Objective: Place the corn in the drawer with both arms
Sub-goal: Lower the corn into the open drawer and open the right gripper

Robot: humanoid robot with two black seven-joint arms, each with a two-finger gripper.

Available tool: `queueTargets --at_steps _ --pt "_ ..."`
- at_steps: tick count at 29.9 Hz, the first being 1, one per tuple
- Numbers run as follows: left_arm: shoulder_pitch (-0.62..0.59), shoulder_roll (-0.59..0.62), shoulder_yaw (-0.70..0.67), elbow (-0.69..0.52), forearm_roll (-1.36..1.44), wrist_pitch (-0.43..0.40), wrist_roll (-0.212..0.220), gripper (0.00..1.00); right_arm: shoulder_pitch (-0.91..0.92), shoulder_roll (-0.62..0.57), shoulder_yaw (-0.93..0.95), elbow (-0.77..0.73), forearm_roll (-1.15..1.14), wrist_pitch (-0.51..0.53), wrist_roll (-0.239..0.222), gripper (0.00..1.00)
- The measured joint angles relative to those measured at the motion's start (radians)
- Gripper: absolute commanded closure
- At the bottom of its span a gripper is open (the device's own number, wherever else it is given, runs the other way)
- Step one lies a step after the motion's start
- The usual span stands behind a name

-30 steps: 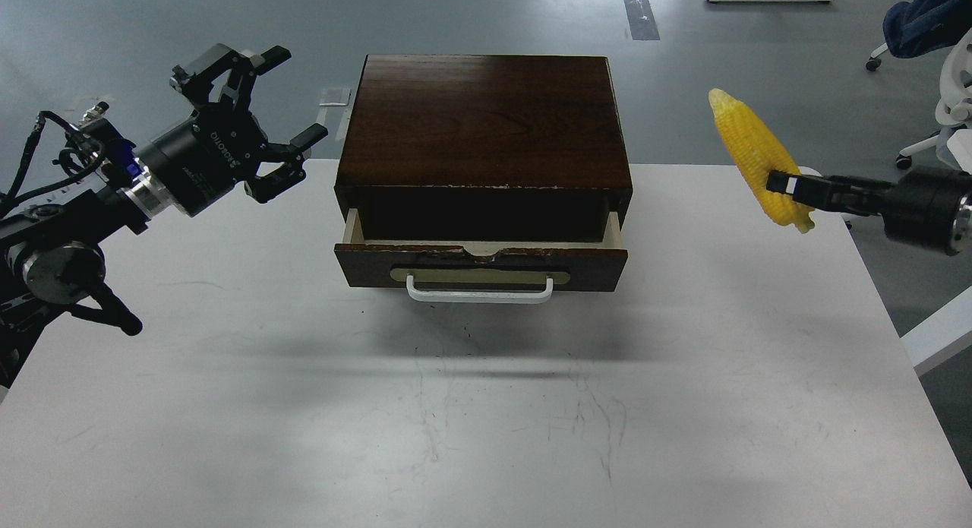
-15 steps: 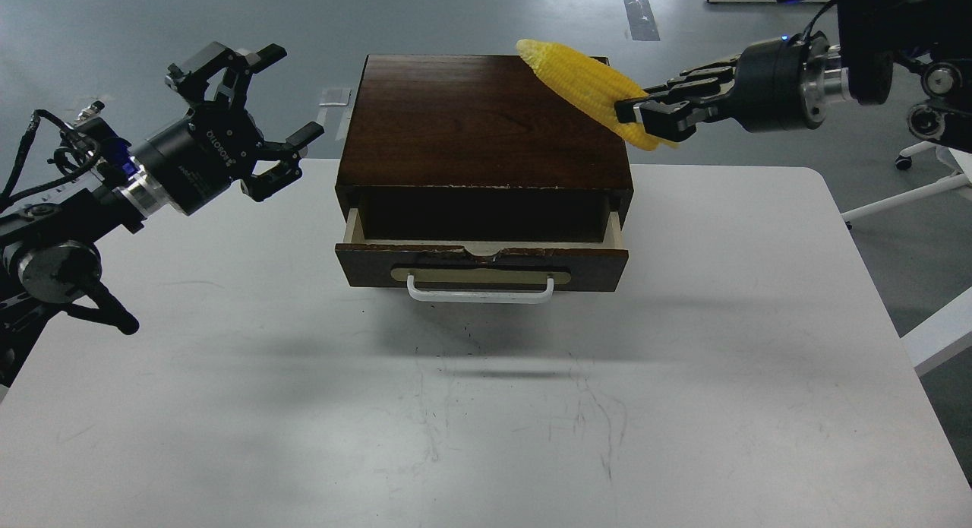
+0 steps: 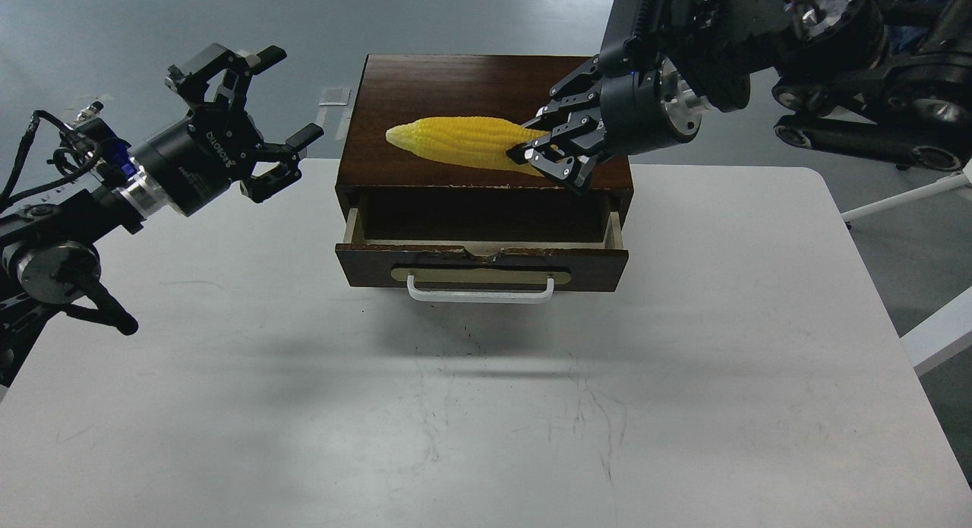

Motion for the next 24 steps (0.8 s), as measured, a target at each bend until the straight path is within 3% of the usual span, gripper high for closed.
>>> queueTargets --at_steps 8,11,19,21,24 --pt "0.001 0.003 0.0 0.0 0.0 0.0 0.0 0.02 -0.031 0.084 -0.055 -0.039 -0.005 -0.046 0.0 0.85" --pt "0.003 0.004 0.0 0.0 0.0 0.0 0.0 0.02 -0.043 0.097 -0.062 -0.052 -0.005 -0.048 0.0 0.79" --pt "0.005 0.003 0.0 0.0 0.0 0.0 0.0 0.02 -0.067 0.106 -0.066 -0.059 -0.001 -0.049 0.0 0.49" --pt "0.005 0.003 0.0 0.0 0.0 0.0 0.0 0.02 -0.068 0.106 -0.067 -0.059 0.0 -0.049 0.0 0.33" --pt "0.005 0.003 0.0 0.0 0.0 0.0 0.0 0.02 -0.068 0.106 -0.067 -0.059 0.002 -0.049 0.0 0.3"
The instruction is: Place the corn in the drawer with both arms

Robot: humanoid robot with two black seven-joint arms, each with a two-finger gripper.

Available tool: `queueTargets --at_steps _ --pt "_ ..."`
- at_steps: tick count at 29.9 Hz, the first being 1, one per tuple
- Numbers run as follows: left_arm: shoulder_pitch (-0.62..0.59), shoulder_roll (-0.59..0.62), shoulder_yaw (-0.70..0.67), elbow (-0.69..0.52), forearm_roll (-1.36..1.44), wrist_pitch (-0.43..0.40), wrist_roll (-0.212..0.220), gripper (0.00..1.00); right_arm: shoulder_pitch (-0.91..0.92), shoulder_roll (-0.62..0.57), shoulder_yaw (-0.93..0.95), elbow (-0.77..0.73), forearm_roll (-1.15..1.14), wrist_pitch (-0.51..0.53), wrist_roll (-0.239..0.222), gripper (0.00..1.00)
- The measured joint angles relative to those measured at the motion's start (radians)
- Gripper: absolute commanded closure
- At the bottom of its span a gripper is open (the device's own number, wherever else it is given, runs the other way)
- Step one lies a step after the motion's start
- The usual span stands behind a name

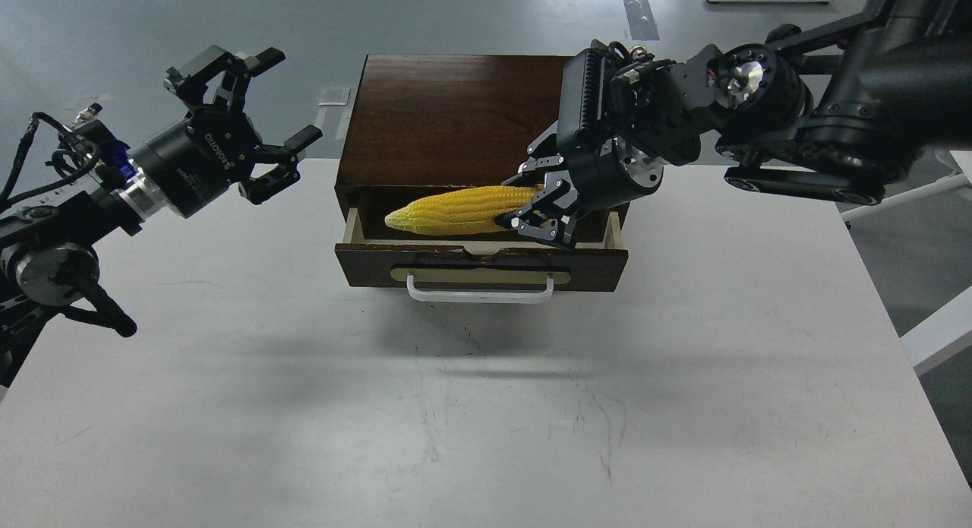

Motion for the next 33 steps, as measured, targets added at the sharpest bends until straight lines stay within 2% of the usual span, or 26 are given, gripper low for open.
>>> queueTargets --at_steps 3,10,12,14,18,26,33 --pt "0.0 0.0 0.0 0.0 0.0 0.0 0.0 0.02 0.0 0.0 0.0 0.001 0.002 0.0 0.0 0.26" --pt "0.0 0.0 0.0 0.0 0.0 0.0 0.0 0.02 0.002 -0.002 0.001 0.007 0.003 -0.002 0.0 0.23" --pt "0.0 0.0 0.0 0.0 0.0 0.0 0.0 0.02 0.011 -0.007 0.006 0.008 0.01 -0.005 0.0 0.2" --pt "0.0 0.002 -0.001 0.0 0.0 0.0 0.0 0.02 0.026 -0.019 0.017 0.008 0.032 -0.01 0.0 0.12" --pt "0.001 0.004 -0.003 0.0 0.0 0.0 0.0 0.02 0.053 -0.073 0.05 0.007 0.152 -0.013 0.0 0.07" --pt "0.003 0.002 -0.003 0.0 -0.002 0.0 0.0 0.02 0.011 -0.286 0.137 0.015 0.559 -0.004 0.0 0.04" --pt "0.034 -0.006 -0.009 0.0 -0.008 0.0 0.0 0.02 -0.294 -0.516 0.384 0.042 0.818 -0.003 0.0 0.01"
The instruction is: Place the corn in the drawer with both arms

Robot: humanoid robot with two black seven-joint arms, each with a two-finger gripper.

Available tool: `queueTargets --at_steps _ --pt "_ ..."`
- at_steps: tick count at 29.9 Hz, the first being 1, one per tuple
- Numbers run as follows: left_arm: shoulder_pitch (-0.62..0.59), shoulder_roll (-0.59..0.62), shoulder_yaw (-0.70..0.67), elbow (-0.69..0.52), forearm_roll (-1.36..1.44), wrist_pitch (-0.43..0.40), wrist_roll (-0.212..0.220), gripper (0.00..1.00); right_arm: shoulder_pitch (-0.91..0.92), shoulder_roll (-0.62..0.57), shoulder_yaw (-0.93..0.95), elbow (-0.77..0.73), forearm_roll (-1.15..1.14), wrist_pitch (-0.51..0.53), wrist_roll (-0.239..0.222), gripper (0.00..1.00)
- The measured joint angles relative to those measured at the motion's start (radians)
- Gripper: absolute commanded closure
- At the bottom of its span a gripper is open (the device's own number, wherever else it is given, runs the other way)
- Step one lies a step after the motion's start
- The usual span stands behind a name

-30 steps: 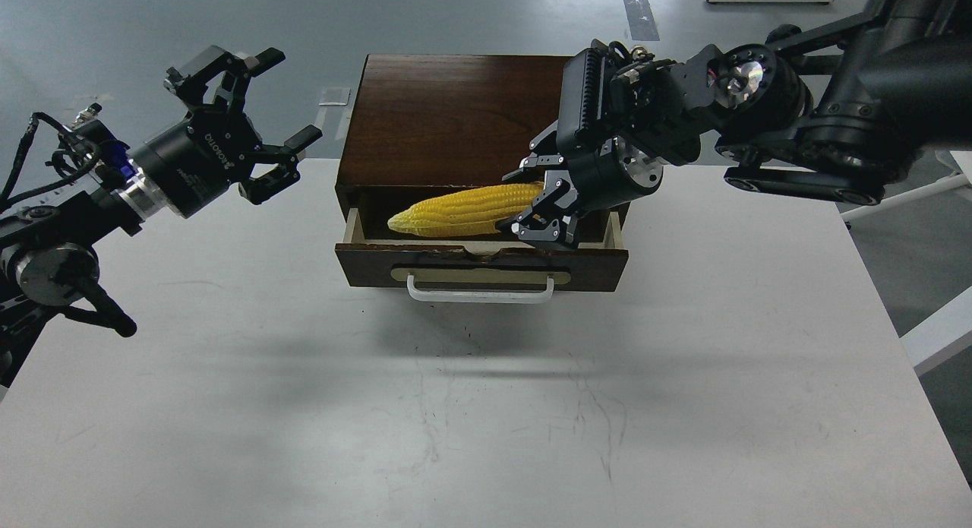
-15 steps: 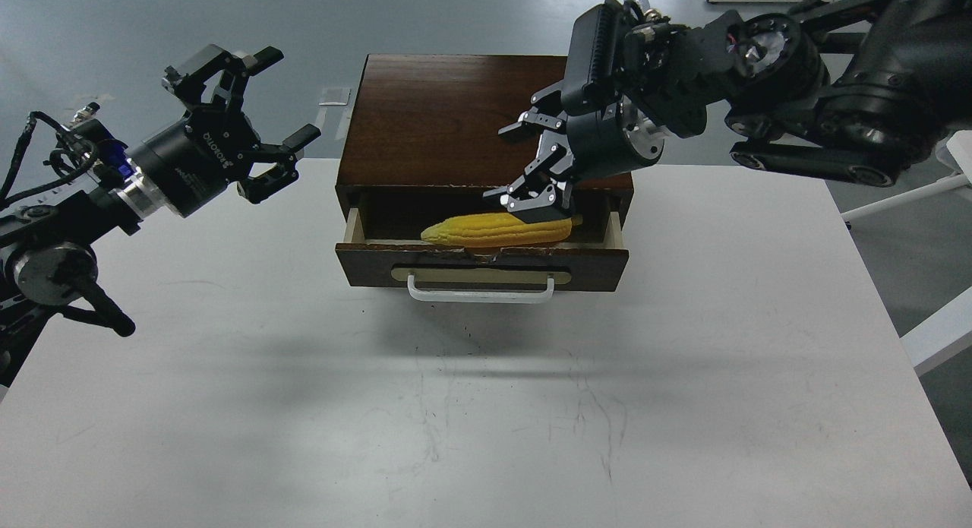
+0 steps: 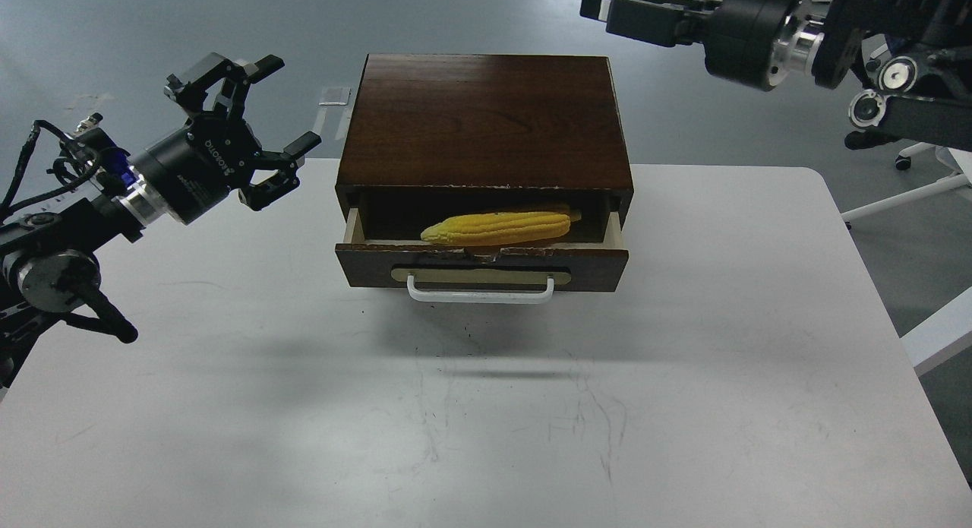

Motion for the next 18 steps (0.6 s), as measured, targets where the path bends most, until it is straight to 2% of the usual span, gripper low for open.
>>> queueTargets --at_steps 5,9,14,18 --pt "0.034 -0.006 -0.037 0.005 -0.009 0.0 0.0 0.02 -0.296 -0.116 0.265 0.011 0.118 -0.002 0.0 0.01" --pt "0.064 -0.026 -0.073 0.01 -0.009 0.0 0.0 0.02 -0.543 -0.141 0.471 0.004 0.261 -0.002 0.0 0.0" --pt "0.092 -0.042 -0.085 0.015 -0.009 0.0 0.0 0.02 -0.71 -0.135 0.595 -0.001 0.453 0.011 0.0 0.0" --pt "0.11 -0.05 -0.105 0.015 -0.01 0.0 0.0 0.02 -0.773 -0.133 0.613 -0.002 0.561 0.081 0.0 0.0"
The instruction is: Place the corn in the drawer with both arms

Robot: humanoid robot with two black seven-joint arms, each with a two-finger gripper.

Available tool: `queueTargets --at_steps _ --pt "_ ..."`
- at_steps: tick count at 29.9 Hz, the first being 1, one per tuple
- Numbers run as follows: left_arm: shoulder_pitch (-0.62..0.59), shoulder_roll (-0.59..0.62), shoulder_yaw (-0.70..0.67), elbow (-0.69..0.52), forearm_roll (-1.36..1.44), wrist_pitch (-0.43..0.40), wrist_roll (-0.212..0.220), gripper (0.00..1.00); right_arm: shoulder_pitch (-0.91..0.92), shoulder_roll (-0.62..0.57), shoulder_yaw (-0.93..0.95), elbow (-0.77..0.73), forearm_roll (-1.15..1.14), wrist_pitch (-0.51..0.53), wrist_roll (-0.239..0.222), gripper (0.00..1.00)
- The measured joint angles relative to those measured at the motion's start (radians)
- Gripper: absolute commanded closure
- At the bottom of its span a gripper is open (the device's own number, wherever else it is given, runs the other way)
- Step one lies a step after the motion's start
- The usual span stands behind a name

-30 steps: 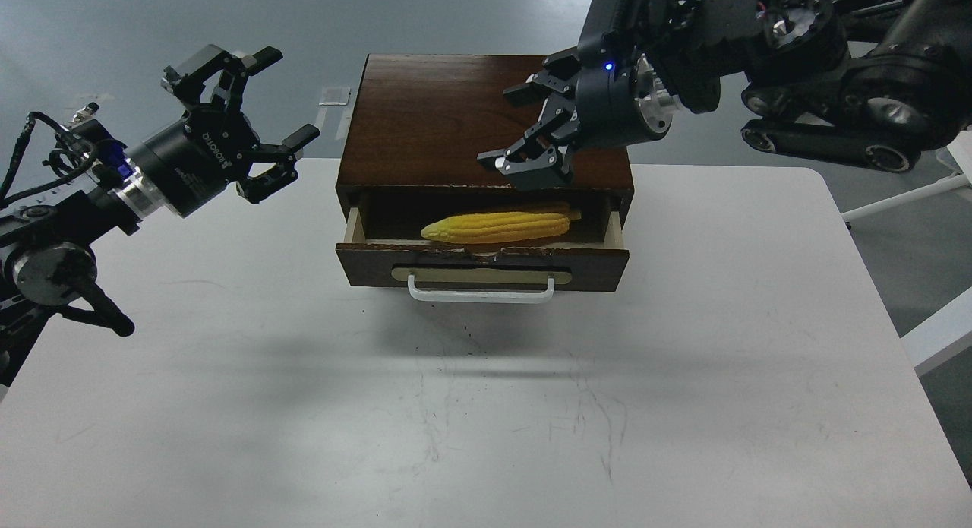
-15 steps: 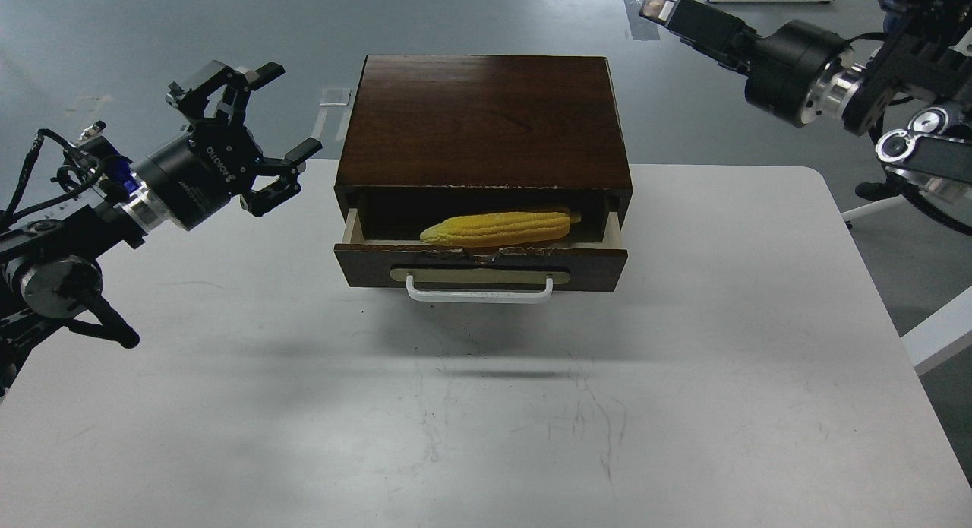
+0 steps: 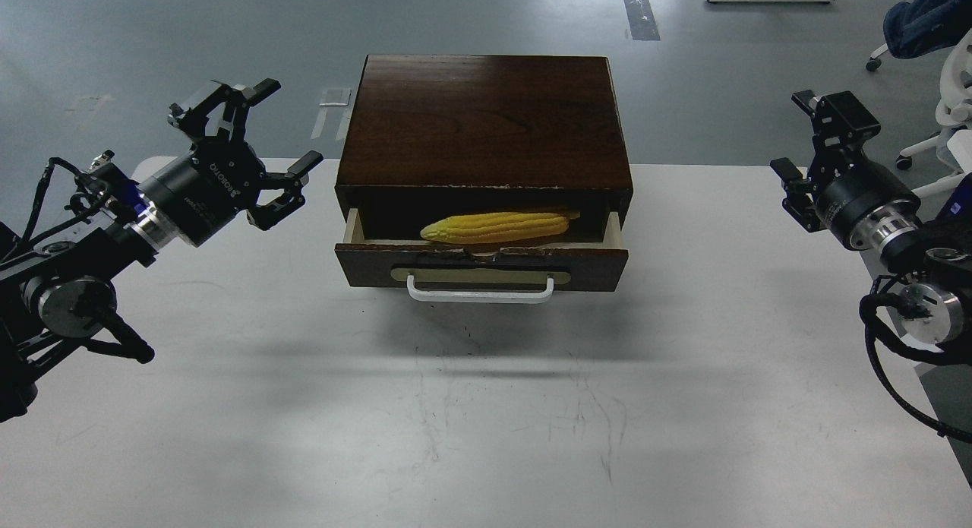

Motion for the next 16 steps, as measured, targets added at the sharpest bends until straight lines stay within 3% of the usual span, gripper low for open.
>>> queueTargets --at_steps 4,16 --pt "0.038 -0.016 -0.045 0.0 -0.001 0.0 0.0 0.02 -0.052 0.006 0.004 -0.001 0.037 0.059 0.0 0.0" --pt "0.081 -0.035 -0.08 0.032 -0.001 0.0 0.0 0.02 -0.098 0.098 0.021 -0.037 0.034 0.061 0.0 0.0"
